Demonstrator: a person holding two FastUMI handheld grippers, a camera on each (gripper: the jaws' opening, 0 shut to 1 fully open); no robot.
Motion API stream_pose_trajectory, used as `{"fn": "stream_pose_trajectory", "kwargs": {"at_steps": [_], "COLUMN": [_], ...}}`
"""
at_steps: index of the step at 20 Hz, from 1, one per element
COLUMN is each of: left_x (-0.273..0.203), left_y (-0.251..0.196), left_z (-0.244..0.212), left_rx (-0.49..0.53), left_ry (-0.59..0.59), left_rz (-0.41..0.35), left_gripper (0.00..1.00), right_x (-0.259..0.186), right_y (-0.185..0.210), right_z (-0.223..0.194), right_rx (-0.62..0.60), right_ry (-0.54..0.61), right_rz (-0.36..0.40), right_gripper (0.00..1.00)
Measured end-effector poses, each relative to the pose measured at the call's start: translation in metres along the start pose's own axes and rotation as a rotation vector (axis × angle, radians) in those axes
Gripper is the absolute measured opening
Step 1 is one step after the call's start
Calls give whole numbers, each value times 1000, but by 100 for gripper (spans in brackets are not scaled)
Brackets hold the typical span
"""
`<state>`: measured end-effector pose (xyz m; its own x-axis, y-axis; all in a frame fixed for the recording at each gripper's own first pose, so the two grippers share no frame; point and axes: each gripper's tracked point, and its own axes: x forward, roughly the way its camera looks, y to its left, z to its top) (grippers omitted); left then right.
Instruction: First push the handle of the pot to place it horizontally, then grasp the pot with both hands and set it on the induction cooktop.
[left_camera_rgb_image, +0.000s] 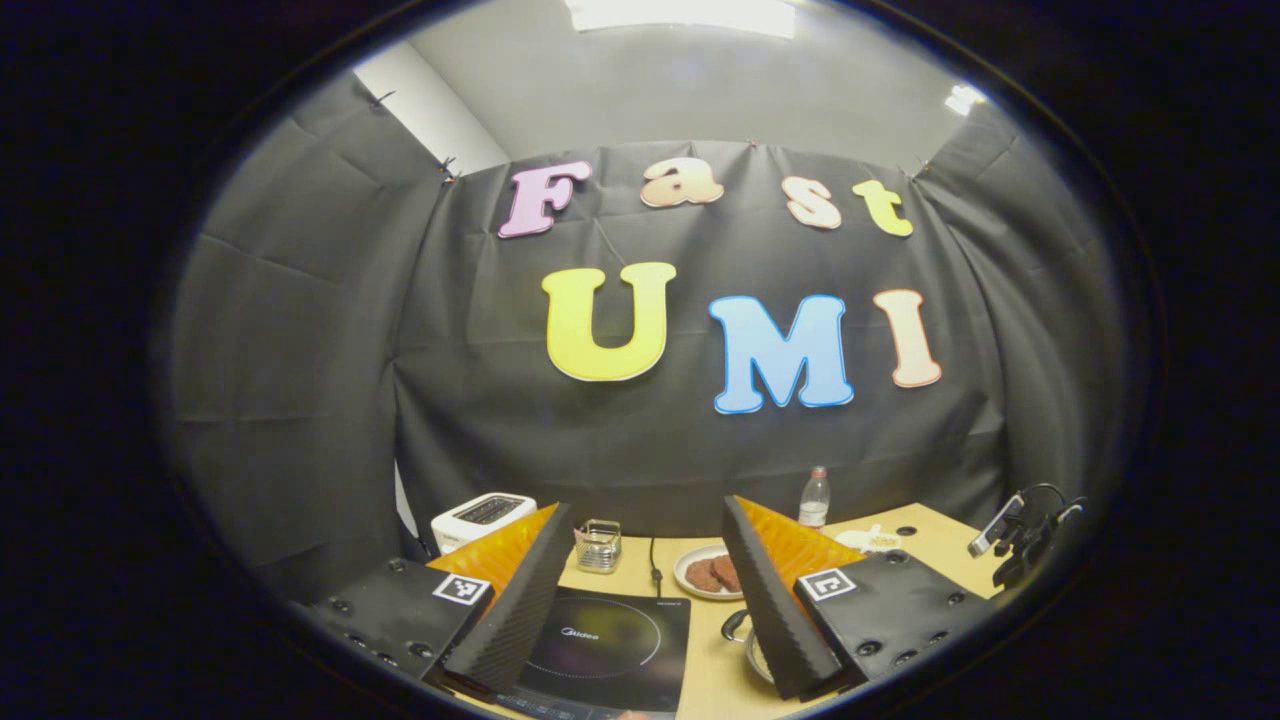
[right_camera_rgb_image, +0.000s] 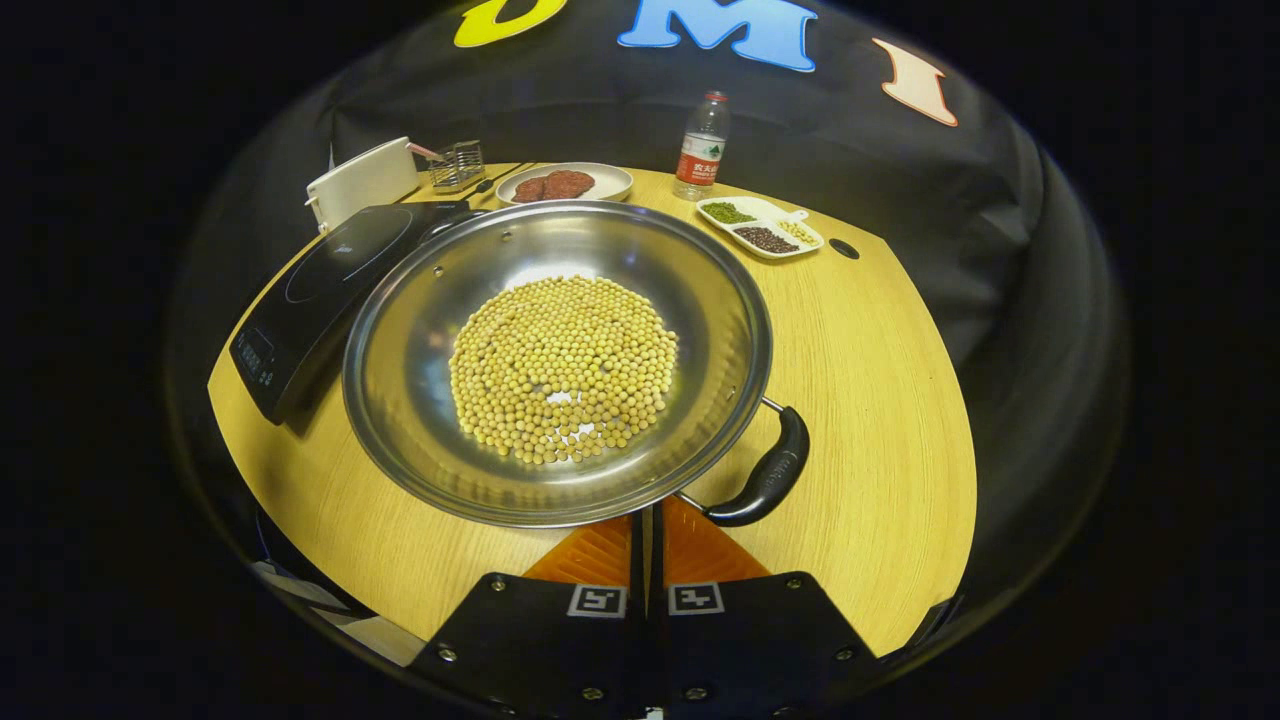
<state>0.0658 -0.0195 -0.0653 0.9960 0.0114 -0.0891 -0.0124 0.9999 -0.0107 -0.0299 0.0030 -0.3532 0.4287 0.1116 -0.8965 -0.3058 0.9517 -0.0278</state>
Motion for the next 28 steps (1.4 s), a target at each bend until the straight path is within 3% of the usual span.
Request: {"fn": "stream_pose_trajectory", "kwargs": {"at_steps": [11,18,25,27,28], "left_x": [-3,-10,-5,-1,2], "left_y": [-14,-13,-22,-27,-29], "left_z": [-13,-21,-44,-49,-53], "left_rx": [22,47,49,43,38], "left_ry": [40,68,111,121,123], "left_rz": [85,137,121,98,83], "left_gripper": [96,99,99,93,96], "right_x": [25,42,34,21,13], "right_y": [-47,-73,-82,-87,-87], "right_z": [30,54,54,59,64], "right_rx": [-22,65,63,77,92], "right_ry": [-34,-61,-96,-142,-171], "right_rz": [-2,0,-20,-37,-40], "right_gripper": [1,1,1,1,1]}}
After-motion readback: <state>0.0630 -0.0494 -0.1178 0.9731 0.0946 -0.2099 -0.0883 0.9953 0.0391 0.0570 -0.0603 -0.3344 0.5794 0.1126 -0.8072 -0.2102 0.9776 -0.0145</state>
